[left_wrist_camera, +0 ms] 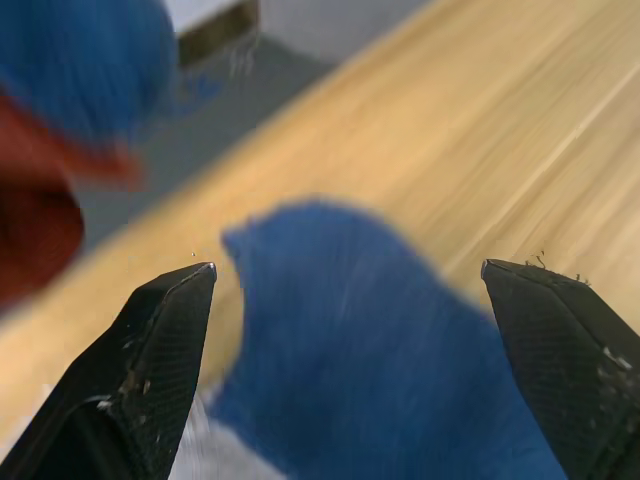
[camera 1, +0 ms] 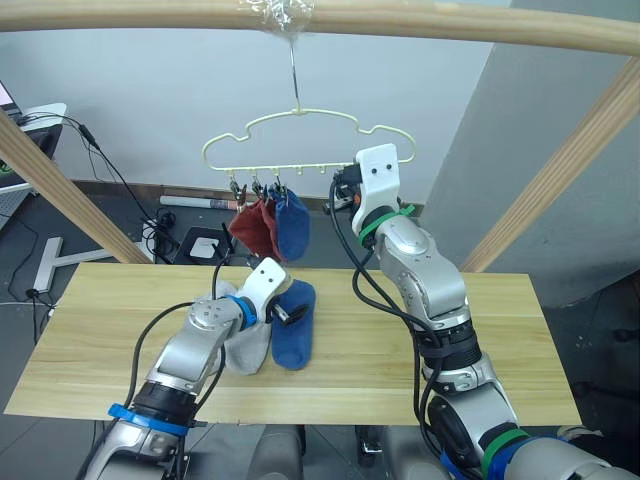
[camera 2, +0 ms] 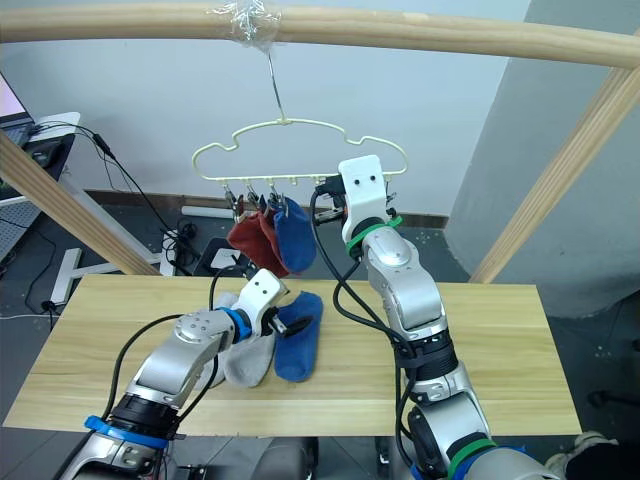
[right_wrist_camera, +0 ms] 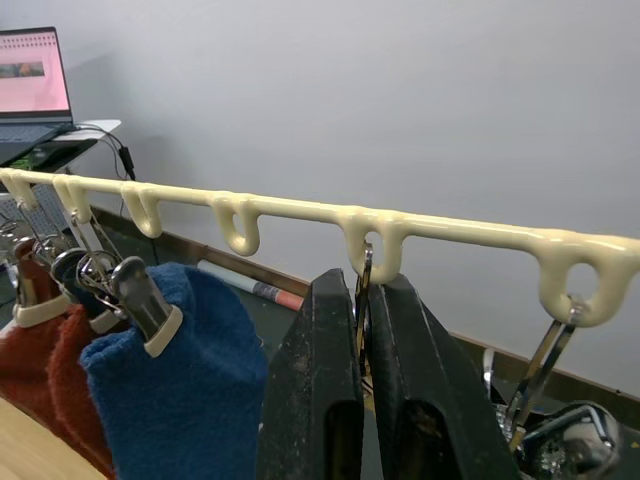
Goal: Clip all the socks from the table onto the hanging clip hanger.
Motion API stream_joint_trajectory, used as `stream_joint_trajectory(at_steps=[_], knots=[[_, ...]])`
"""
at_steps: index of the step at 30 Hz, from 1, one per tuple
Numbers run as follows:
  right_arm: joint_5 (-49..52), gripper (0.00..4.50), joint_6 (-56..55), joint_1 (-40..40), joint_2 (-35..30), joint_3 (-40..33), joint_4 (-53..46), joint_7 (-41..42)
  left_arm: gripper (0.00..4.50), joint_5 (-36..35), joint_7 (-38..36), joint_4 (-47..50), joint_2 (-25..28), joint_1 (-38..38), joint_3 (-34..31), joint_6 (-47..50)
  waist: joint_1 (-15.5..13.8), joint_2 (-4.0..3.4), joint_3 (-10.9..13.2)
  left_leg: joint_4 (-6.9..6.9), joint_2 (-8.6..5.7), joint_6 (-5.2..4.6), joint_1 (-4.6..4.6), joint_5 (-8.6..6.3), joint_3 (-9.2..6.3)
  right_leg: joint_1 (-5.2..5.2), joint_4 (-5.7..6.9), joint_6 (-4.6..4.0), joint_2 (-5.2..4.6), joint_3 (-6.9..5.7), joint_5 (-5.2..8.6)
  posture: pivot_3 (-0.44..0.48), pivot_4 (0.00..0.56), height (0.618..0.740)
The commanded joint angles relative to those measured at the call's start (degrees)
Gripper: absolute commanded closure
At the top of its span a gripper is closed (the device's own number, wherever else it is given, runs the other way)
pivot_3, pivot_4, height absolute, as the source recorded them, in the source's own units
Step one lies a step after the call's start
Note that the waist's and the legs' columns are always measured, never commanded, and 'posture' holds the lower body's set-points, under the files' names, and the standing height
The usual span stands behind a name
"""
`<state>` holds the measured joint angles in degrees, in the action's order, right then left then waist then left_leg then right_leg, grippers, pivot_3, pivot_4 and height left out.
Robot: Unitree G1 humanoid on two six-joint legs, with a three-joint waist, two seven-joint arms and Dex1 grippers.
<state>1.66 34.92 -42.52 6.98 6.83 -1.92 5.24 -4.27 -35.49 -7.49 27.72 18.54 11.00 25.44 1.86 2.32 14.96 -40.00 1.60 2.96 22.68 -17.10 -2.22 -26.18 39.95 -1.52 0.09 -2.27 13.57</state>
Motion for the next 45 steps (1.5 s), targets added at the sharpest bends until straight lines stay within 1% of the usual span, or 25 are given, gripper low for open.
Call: stream_joint_trajectory(at_steps=[1,2,5,7,10,13,14,18,20,21,23,26,29,34,41,45], knots=[[0.8,4.5,-0.7,-0.8,0.3,0.4,-2.6,0.6,0.05,2.9,1.5,-4.2,-1.3,2.0,1.4,-1.5,0.0,0.0,0.0,0.0,0.0,0.0,0.0,0.0,0.01,0.0,-0.01,0.0,0.0,0.0,0.0,-0.054,0.223,0.692],[0.8,4.5,-0.6,-0.8,0.3,0.4,-2.6,0.6,0.05,3.3,1.9,-5.6,-1.8,2.4,1.4,-1.0,0.0,0.0,0.0,0.0,0.0,0.0,0.0,0.0,0.01,0.0,0.0,0.0,-0.01,0.0,0.0,-0.054,0.223,0.692],[0.7,4.5,-0.5,-0.8,0.4,0.5,-2.7,0.6,0.05,4.9,0.1,-8.3,-1.4,2.7,2.8,-2.6,0.1,0.0,0.0,0.0,0.0,0.0,0.0,0.0,0.02,0.0,0.0,0.0,-0.01,0.0,0.0,-0.058,0.225,0.692],[0.6,4.5,-0.5,-0.7,0.4,0.6,-2.8,0.7,0.44,6.1,-0.6,-9.8,-1.3,2.8,4.0,-3.6,0.1,0.0,0.0,0.01,0.01,0.0,-0.01,0.0,0.02,0.0,0.0,0.0,0.0,0.0,0.0,-0.058,0.225,0.692],[0.7,4.5,-0.4,-0.7,0.5,0.6,-2.9,0.7,1.22,6.4,-1.6,-10.4,-1.3,2.7,4.1,-3.5,0.0,0.0,0.0,0.01,0.0,0.0,-0.01,0.0,0.01,0.01,0.01,-0.01,-0.01,0.0,-0.01,-0.063,0.225,0.692],[0.7,4.5,-0.2,-0.6,0.5,0.5,-3.1,0.7,2.11,6.1,-2.1,-9.8,-1.2,1.8,3.5,-3.1,0.1,0.0,0.0,-0.01,0.0,0.0,-0.04,0.0,0.04,0.02,0.02,-0.03,-0.01,0.02,-0.02,-0.063,0.225,0.692],[0.7,4.5,-0.1,-0.6,0.5,0.6,-3.2,0.7,2.47,6.2,-2.4,-9.5,-1.0,1.3,3.6,-3.6,0.1,0.0,0.0,-0.01,0.01,0.0,-0.06,0.0,0.03,0.02,0.03,-0.03,-0.01,0.02,-0.02,-0.063,0.225,0.692],[0.7,4.5,-0.1,-0.5,0.5,0.6,-3.2,0.7,3.7,6.7,-3.2,-9.0,-0.1,0.2,3.5,-6.4,0.1,0.0,0.0,0.0,0.04,-0.01,-0.1,0.0,0.03,0.03,0.06,-0.03,0.0,0.01,-0.02,-0.068,0.224,0.692],[0.7,4.5,-0.1,-0.5,0.5,0.6,-3.2,0.7,4.28,7.1,-3.3,-8.9,0.5,-0.1,3.5,-8.3,0.1,0.0,0.0,0.0,0.05,-0.01,-0.1,0.0,0.04,0.03,0.06,-0.04,0.01,0.01,-0.02,-0.068,0.225,0.692],[0.7,4.5,-0.1,-0.5,0.5,0.6,-3.2,0.8,4.49,6.6,-3.2,-8.7,0.3,-0.4,2.8,-10.2,0.1,0.0,0.0,0.0,0.04,-0.01,-0.1,0.01,0.04,0.03,0.06,-0.04,0.01,0.01,-0.03,-0.068,0.225,0.692],[0.7,4.5,0.0,-0.5,0.4,0.5,-3.3,0.8,4.49,6.0,-1.7,-7.8,0.0,-0.7,1.2,-14.1,0.1,0.0,0.0,0.0,0.04,-0.01,-0.1,0.01,0.04,0.03,0.06,-0.05,0.0,0.01,-0.03,-0.068,0.224,0.692],[0.8,4.5,0.0,-0.5,0.5,0.6,-3.4,0.9,4.49,5.3,-1.7,-5.8,0.0,-1.6,0.0,-19.6,0.0,0.0,0.0,0.0,0.04,-0.01,-0.05,0.01,0.04,0.01,0.03,-0.05,0.0,0.01,-0.03,-0.068,0.224,0.692],[0.8,4.5,0.0,-0.5,0.3,0.6,-3.4,1.1,4.49,5.1,-3.2,-3.6,0.6,-3.1,0.1,-24.0,0.0,0.0,0.0,0.0,0.02,-0.01,-0.01,0.01,0.04,0.01,0.0,-0.05,-0.03,0.01,-0.03,-0.066,0.224,0.692],[1.0,4.5,0.3,-0.3,0.2,0.6,-3.9,1.4,4.49,3.4,-7.7,-1.0,1.3,-4.3,0.0,-32.4,0.0,-0.01,0.0,0.01,0.01,-0.02,0.0,0.0,0.04,0.0,-0.01,-0.05,-0.04,0.0,-0.03,-0.058,0.23,0.692],[2.3,4.5,1.3,-0.2,0.4,0.4,-4.8,2.1,4.49,6.8,-10.2,-8.2,0.9,3.8,2.2,-43.1,0.0,-0.01,0.0,0.0,0.0,-0.07,-0.01,0.04,0.02,0.01,0.01,-0.05,-0.03,-0.04,-0.03,-0.061,0.23,0.692],[3.6,4.5,2.8,0.1,0.6,0.1,-6.1,2.4,4.49,9.1,-9.8,-12.3,-0.4,10.6,3.2,-47.6,0.0,-0.01,0.0,0.0,-0.02,-0.07,0.02,0.04,0.04,0.0,-0.01,-0.05,-0.03,-0.02,-0.03,-0.071,0.233,0.692]])
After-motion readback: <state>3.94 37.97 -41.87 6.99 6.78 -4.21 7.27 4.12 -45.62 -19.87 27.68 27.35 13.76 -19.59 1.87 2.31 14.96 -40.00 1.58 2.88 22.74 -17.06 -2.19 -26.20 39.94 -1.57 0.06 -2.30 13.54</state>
